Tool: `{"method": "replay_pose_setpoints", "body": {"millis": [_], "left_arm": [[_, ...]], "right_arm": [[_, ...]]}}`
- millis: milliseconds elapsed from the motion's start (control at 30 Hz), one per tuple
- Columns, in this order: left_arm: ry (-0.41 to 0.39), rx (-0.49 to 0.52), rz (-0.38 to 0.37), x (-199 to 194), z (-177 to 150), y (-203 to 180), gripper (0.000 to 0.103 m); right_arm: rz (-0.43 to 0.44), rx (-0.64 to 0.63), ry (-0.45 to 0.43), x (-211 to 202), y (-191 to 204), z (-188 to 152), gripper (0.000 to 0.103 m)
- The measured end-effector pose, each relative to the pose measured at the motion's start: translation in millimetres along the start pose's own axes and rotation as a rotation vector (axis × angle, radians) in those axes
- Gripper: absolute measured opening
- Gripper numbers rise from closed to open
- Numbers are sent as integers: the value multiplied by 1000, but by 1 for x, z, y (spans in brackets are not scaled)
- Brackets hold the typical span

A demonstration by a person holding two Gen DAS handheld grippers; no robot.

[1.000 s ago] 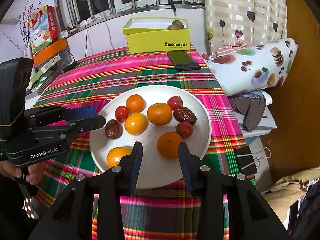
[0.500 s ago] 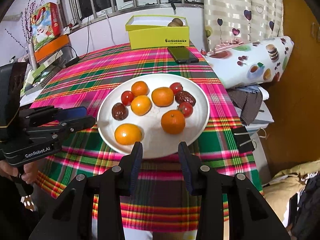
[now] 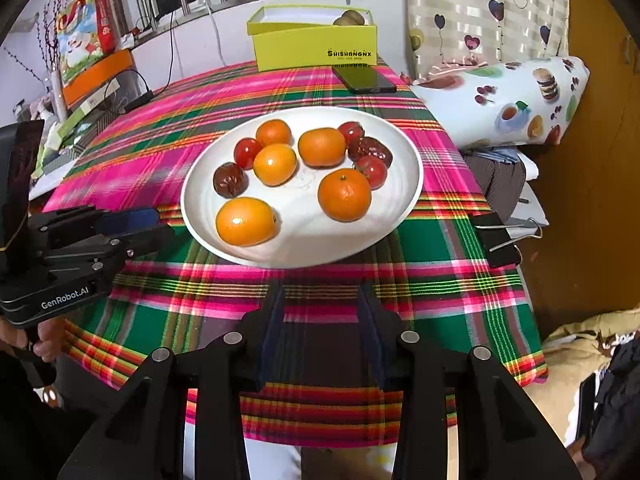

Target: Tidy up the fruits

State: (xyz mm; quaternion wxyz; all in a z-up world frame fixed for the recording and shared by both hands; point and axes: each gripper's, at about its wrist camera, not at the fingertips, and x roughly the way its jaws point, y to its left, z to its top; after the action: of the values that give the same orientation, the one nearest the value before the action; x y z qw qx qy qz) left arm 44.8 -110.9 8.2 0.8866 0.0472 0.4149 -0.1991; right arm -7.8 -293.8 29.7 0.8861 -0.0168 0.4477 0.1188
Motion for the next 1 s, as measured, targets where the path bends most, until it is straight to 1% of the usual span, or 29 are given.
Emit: {"method": "replay_pose_setpoints", "body": {"millis": [67,200,533,667,1000], "left_arm": [[8,1,17,3,-2,1,44],[7,8,26,4,-4,1,44],[2,35,63,7,-3,-2,45],[1,36,63,7,-4,-2,45],[0,35,65,7,-4,-3,46]], "right_arm": [[-5,-8,8,4,0,0,38],[-10,-13,25,11,1,-2,39],[-22,-39,19,13,3,0,41],[-38,-56,18,14,7,0,42],[-37,-54,19,14,6,1,44]]}}
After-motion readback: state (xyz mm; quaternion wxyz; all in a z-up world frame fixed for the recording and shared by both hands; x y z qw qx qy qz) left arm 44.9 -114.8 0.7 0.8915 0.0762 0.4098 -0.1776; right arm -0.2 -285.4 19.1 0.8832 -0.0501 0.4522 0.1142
